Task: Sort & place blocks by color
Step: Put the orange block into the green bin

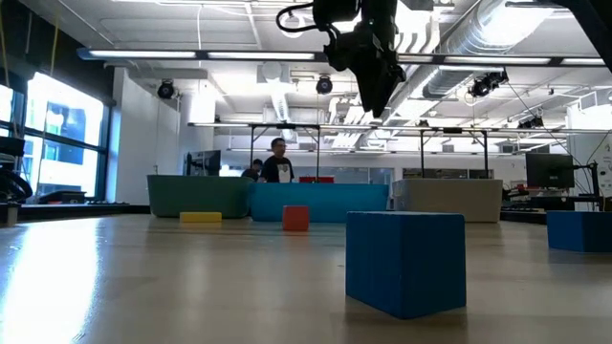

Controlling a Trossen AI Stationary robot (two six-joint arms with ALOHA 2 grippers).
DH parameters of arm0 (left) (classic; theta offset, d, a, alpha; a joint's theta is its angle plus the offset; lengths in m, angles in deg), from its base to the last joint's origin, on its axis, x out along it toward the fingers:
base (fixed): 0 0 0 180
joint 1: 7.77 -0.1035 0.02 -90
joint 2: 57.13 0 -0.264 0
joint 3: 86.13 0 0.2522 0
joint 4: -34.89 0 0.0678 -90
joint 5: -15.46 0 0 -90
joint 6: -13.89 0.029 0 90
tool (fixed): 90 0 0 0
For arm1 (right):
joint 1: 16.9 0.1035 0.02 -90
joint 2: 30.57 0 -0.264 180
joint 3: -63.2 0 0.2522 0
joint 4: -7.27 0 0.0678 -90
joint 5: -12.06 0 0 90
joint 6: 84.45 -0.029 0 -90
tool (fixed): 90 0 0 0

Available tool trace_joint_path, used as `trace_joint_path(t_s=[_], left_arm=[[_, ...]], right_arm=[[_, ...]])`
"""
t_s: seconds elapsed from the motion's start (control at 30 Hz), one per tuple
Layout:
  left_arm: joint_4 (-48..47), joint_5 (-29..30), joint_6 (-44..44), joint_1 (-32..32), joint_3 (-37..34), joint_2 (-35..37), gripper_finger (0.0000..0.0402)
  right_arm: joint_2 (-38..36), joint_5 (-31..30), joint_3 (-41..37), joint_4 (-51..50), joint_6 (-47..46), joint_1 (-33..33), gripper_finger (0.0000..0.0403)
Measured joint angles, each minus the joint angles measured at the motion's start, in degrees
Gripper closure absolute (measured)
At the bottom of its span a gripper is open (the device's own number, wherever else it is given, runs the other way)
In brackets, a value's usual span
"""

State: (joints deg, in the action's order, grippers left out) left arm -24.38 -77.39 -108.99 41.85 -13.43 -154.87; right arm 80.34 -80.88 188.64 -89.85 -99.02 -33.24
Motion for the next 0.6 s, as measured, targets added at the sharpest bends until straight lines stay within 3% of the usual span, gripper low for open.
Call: trace_joint_path(t_s=[0.6], left_arm=[[3.01,-2.55,-1.49,0.80,-0.09,-2.83,0.0224]], right_arm=[[0.00,0.09,0.00,0.01,-0.43,0.00,0.0220]])
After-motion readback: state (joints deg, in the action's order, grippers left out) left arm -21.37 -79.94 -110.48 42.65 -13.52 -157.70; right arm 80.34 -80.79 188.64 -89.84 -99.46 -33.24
